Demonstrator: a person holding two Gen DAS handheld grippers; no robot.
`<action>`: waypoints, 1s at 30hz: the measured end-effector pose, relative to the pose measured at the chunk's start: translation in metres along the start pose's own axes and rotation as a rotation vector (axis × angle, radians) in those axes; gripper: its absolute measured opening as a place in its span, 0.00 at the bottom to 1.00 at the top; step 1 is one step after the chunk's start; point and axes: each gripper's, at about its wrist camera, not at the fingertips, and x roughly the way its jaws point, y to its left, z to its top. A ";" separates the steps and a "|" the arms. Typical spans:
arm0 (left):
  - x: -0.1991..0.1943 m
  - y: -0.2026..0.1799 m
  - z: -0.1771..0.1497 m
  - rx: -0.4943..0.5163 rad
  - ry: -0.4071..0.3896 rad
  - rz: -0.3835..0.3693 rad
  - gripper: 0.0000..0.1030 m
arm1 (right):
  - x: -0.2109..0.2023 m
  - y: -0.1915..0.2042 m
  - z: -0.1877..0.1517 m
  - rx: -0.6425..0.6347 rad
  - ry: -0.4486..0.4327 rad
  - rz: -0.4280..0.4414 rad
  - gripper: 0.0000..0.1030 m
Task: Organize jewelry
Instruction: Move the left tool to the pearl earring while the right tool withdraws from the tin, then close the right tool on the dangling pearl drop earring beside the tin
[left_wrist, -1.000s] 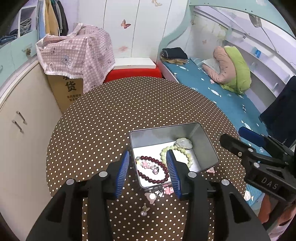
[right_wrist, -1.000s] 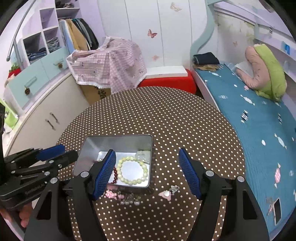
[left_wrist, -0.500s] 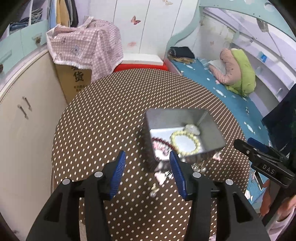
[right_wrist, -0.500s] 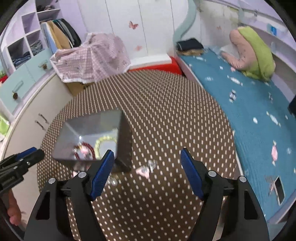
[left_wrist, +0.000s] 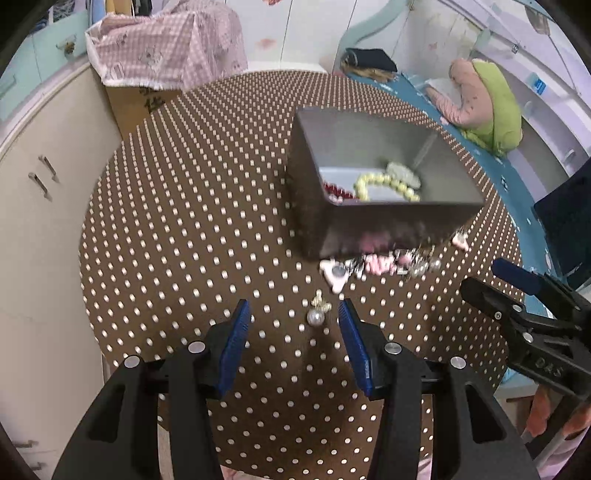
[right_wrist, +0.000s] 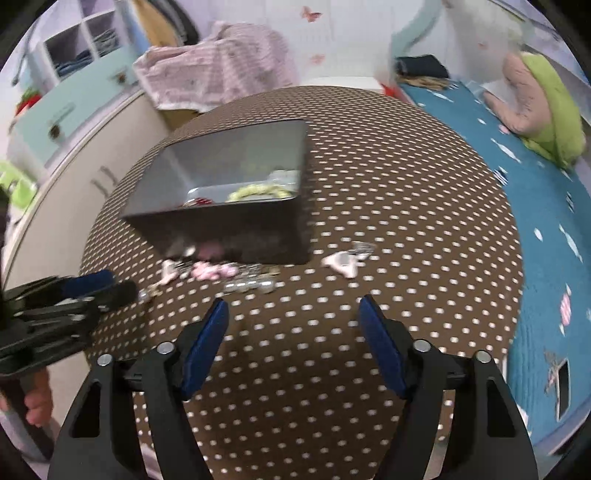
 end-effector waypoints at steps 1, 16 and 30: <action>0.002 0.000 -0.001 -0.002 0.004 0.001 0.46 | 0.001 0.004 -0.001 -0.012 0.005 0.018 0.58; 0.012 0.008 0.001 -0.011 0.020 0.008 0.46 | 0.033 0.042 0.015 -0.108 0.067 0.083 0.31; 0.017 0.009 0.009 -0.008 0.023 0.004 0.46 | 0.040 0.026 0.022 -0.027 0.083 0.078 0.04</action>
